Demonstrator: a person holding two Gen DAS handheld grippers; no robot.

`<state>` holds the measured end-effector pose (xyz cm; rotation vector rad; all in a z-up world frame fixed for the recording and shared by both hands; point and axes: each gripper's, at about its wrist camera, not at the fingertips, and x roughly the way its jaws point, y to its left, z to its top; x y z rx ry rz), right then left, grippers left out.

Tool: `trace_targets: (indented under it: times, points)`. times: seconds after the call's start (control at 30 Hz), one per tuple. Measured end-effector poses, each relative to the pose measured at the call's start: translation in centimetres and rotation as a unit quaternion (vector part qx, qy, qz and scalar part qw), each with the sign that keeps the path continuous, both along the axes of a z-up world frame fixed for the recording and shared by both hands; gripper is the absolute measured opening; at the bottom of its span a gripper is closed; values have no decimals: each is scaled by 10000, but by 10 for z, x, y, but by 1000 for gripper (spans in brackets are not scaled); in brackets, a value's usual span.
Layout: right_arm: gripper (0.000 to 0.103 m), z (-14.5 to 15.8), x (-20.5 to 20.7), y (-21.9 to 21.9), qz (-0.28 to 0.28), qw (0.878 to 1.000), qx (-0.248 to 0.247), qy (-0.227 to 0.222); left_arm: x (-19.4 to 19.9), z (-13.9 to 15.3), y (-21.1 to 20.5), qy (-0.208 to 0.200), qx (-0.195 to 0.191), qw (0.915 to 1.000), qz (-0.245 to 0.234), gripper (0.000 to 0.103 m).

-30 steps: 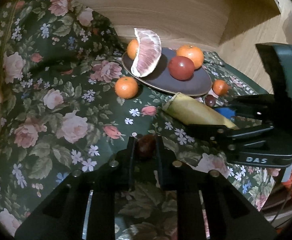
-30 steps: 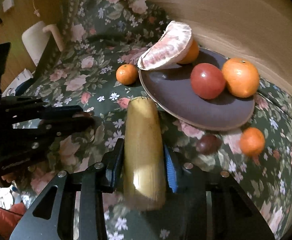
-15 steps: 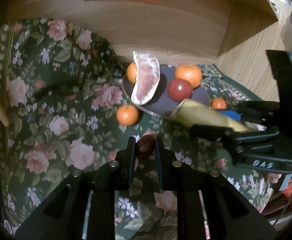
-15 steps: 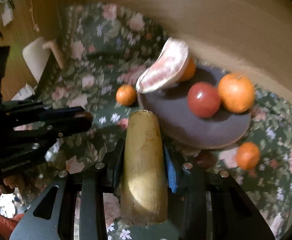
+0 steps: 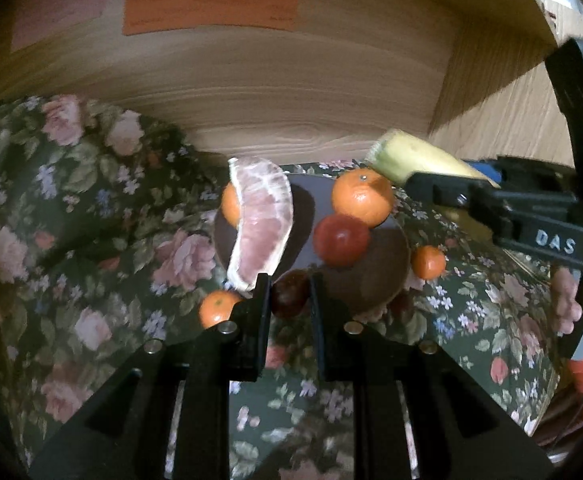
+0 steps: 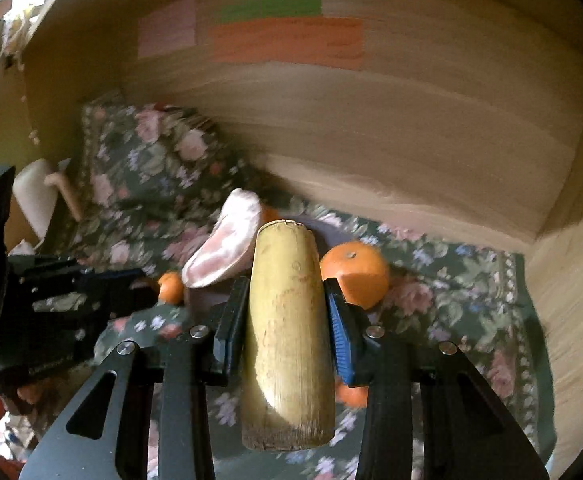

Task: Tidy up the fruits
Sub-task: 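Carry the yellow fruit onto the plate and open the right tool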

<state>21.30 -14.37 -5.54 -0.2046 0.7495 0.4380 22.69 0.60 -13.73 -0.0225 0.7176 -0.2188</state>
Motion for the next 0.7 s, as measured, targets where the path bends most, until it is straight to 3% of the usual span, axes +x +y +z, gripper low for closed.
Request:
trace_targets:
  times: [0.4,0.7]
  points:
    - [34,-24,61,14,125,9984,-307,462,42,-24,-27,403,212,9988,-195,18]
    - [34,-42,77,22,205,9965,-448,680,54,-40,-37,575,369,9975,-200,18]
